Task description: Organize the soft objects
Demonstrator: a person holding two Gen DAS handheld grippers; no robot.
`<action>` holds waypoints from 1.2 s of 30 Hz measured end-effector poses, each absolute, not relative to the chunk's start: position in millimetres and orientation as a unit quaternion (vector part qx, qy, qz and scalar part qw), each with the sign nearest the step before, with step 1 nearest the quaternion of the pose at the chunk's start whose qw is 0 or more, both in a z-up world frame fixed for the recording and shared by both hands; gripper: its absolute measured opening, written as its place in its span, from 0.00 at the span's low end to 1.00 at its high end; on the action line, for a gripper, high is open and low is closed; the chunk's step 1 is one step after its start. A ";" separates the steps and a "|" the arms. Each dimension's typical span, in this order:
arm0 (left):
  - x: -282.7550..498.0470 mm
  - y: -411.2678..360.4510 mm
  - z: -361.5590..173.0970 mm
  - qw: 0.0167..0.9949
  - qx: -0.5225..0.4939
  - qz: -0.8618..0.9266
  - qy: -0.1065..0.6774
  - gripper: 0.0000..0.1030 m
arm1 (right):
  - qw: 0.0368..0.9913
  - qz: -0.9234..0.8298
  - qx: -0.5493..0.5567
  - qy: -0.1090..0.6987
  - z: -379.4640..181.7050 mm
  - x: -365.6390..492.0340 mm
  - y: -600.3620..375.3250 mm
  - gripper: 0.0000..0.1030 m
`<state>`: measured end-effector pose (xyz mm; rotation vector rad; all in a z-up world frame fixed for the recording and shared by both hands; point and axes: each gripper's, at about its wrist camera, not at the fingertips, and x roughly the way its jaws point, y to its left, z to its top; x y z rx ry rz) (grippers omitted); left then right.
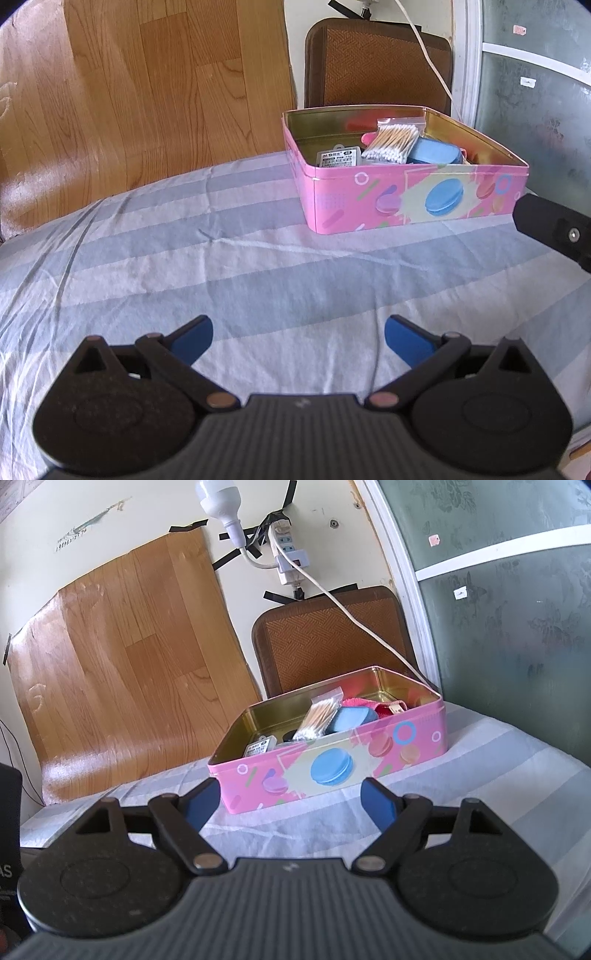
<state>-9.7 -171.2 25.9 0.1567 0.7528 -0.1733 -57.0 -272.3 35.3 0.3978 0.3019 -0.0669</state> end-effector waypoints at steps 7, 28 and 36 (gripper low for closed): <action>-9.0 -170.9 24.7 0.923 0.076 -0.085 0.369 1.00 | 0.968 -0.033 0.197 0.150 34.6 -56.5 -272.6 0.83; -9.0 -171.7 23.6 0.922 0.077 -0.085 0.369 1.00 | 0.968 -0.033 0.197 0.151 34.4 -56.3 -272.4 0.83; -9.0 -170.7 22.6 0.923 0.078 -0.085 0.367 1.00 | 0.968 -0.033 0.198 0.152 32.9 -56.9 -272.6 0.83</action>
